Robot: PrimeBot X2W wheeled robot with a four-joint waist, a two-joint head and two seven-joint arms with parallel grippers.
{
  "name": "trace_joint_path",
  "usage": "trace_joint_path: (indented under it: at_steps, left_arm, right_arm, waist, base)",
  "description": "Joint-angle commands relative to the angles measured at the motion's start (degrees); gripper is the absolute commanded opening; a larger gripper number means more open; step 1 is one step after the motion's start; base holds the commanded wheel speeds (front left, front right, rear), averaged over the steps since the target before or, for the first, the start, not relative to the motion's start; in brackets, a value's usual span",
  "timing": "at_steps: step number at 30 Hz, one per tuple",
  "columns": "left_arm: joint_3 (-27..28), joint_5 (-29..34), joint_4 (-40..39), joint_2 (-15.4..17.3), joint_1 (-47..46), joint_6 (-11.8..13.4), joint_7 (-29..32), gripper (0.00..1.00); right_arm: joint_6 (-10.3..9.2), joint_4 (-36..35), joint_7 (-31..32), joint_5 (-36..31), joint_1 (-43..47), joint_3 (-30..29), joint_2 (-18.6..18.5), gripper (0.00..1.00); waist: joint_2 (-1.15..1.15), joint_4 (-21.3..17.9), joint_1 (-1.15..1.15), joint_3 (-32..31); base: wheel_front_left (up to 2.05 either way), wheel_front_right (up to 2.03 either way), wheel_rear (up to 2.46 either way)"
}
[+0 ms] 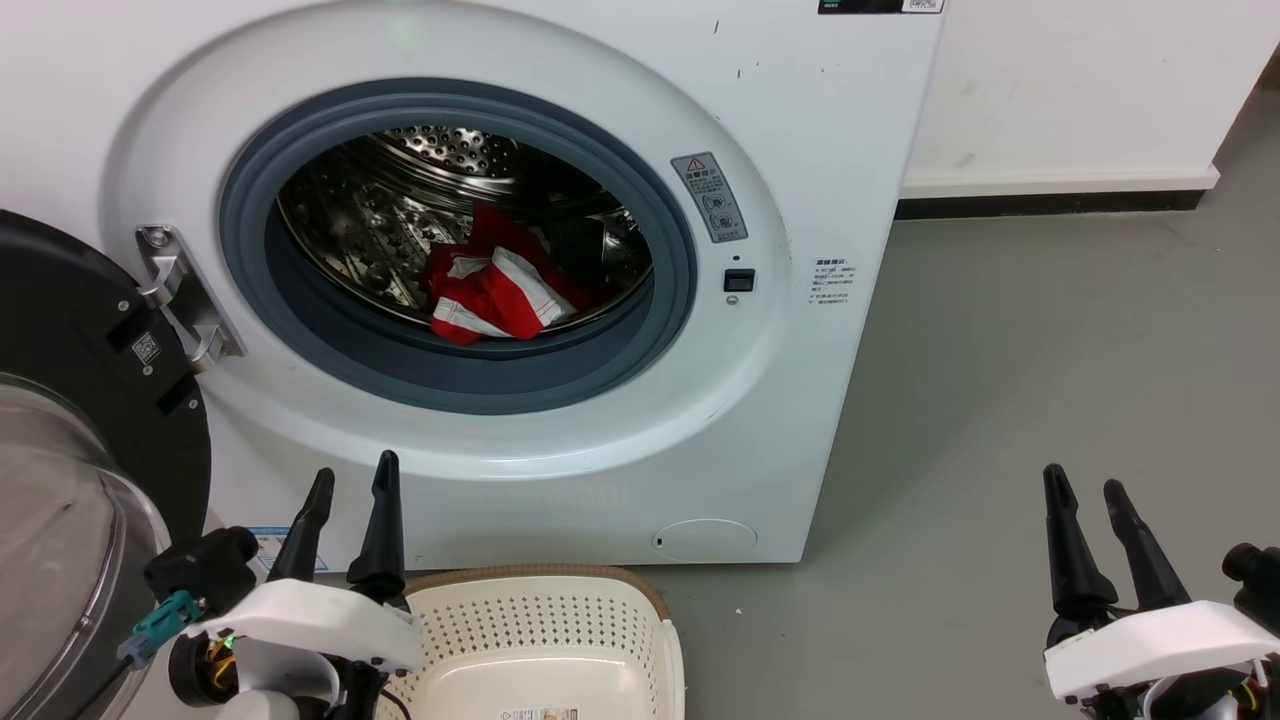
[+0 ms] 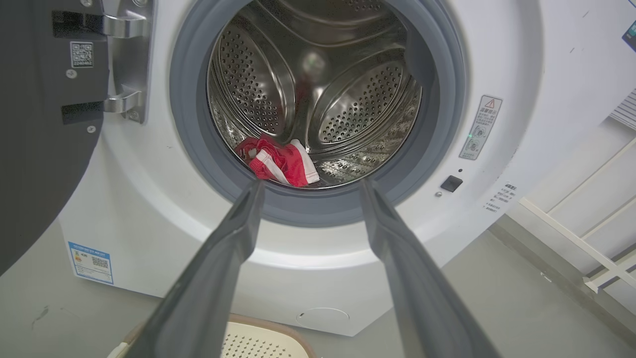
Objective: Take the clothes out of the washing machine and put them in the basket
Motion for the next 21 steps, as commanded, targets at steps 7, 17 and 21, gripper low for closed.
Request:
trace_joint_path:
  at_steps: [7,17,21]
  left_arm:
    - [-1.05,4.79,-0.26,0.92,-1.41,0.79,-1.45,1.00]
    - [-1.90,10.16,0.10,1.44,-1.49,1.77,-2.89,1.00]
    - [-2.01,12.20,0.23,1.53,-1.43,2.18,-3.46,1.00]
  right_arm:
    - [0.00,-1.54,-0.79,-5.37,0.47,-0.07,-0.13,1.00]
    - [0.00,-2.16,-1.58,-12.33,0.77,0.36,-0.13,1.00]
    - [0.00,-2.67,-1.89,-14.62,1.05,0.11,-0.12,1.00]
  waist:
    - [0.00,-0.20,0.00,0.10]
    - [0.00,-0.36,0.00,0.23]
    - [0.00,-0.34,0.00,0.20]
  base:
    - [0.00,0.00,0.00]
    - [0.00,0.00,0.00]
    - [0.00,0.00,0.00]
